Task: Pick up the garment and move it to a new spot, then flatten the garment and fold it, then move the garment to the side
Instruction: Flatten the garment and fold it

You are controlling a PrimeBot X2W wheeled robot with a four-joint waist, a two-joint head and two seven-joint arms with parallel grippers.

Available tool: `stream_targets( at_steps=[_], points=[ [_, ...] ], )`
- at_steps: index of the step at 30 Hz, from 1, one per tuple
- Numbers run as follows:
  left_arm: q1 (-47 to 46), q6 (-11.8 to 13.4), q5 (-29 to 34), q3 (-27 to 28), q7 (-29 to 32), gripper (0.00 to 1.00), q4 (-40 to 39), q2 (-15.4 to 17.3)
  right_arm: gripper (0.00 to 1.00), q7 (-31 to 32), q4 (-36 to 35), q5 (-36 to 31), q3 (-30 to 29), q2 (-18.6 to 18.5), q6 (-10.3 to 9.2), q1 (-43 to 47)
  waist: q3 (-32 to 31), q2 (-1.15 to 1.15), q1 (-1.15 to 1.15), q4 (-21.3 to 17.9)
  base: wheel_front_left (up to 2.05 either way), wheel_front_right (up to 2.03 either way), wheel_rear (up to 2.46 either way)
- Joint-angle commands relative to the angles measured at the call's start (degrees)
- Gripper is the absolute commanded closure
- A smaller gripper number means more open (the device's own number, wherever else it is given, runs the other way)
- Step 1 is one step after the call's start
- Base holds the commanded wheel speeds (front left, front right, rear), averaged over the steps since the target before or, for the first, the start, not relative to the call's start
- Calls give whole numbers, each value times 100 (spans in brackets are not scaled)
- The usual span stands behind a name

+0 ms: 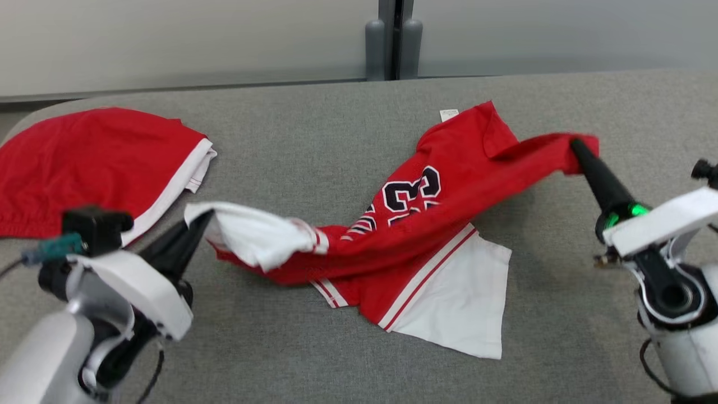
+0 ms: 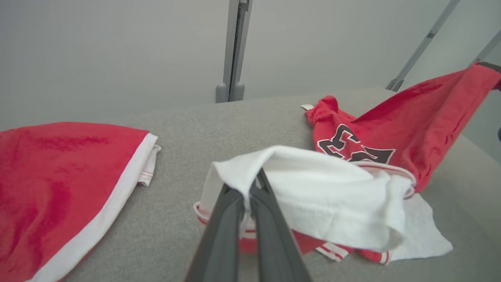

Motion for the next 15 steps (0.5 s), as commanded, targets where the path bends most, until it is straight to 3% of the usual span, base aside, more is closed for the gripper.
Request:
stream_targets(
  at_steps=[1, 8, 15],
  points=[
    [-365, -50, -44, 69, 51, 100, 80, 22, 100, -43, 54, 114, -19, -18, 2, -302, 321, 0, 0, -57, 0, 0, 0],
    [-2838, -235, -196, 37, 500, 100, 944, 25, 100, -93, 754, 599, -31, -93, 2, -2440, 1253, 0, 0, -124, 0, 0, 0],
    [-5305, -264, -183, -39, 332, 100, 2117, -129, 100, -509, 1624, 697, 16, -84, 2, -4617, 1879, 0, 0, -167, 0, 0, 0]
  ],
)
